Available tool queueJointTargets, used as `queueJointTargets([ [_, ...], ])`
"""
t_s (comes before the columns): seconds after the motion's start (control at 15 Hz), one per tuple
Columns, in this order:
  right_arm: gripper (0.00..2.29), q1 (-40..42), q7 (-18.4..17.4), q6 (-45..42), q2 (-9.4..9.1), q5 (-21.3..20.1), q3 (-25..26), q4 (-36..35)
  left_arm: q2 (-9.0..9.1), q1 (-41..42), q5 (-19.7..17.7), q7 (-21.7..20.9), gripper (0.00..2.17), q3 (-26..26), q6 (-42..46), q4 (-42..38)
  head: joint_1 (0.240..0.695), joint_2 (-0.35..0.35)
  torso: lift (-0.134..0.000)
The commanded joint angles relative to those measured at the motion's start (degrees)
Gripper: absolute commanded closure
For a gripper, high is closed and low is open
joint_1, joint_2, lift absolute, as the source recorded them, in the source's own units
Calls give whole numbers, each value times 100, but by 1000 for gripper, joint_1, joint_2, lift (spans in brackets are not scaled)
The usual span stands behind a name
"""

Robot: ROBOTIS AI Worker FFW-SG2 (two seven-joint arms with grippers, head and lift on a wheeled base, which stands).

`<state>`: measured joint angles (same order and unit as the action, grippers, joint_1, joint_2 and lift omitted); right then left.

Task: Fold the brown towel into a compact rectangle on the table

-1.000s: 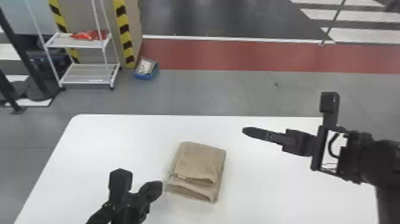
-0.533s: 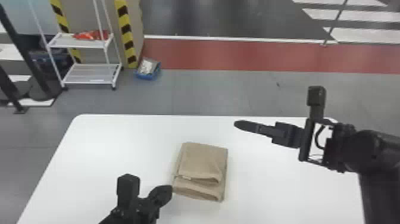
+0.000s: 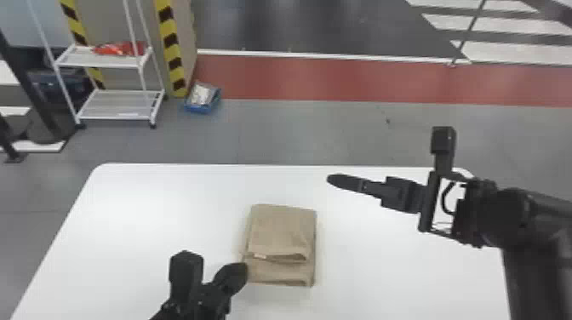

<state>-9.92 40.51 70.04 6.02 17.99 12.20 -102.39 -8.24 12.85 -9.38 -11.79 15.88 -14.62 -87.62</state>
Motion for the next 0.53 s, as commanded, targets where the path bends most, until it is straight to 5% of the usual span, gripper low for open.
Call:
queueJointTargets([
  [0.0,171,-54,71,-11,31,-190,-209,70,-11,174,-2,-8,1065,100,-99,-158,695,-93,0],
  [0.27,171,-116,221,24,40,-463,-614,105,-11,499,-81,-8,1200,240,-415,-730,695,-100,0],
  [0.4,171,-133,352,-47,40,-1052,-1132,114,-20,543,-64,54,1166,205,-415,-923,695,-101,0],
  [0.47,171,-133,440,-135,14,-1518,-1449,114,-37,552,-64,98,680,152,-415,-1029,695,-95,0],
])
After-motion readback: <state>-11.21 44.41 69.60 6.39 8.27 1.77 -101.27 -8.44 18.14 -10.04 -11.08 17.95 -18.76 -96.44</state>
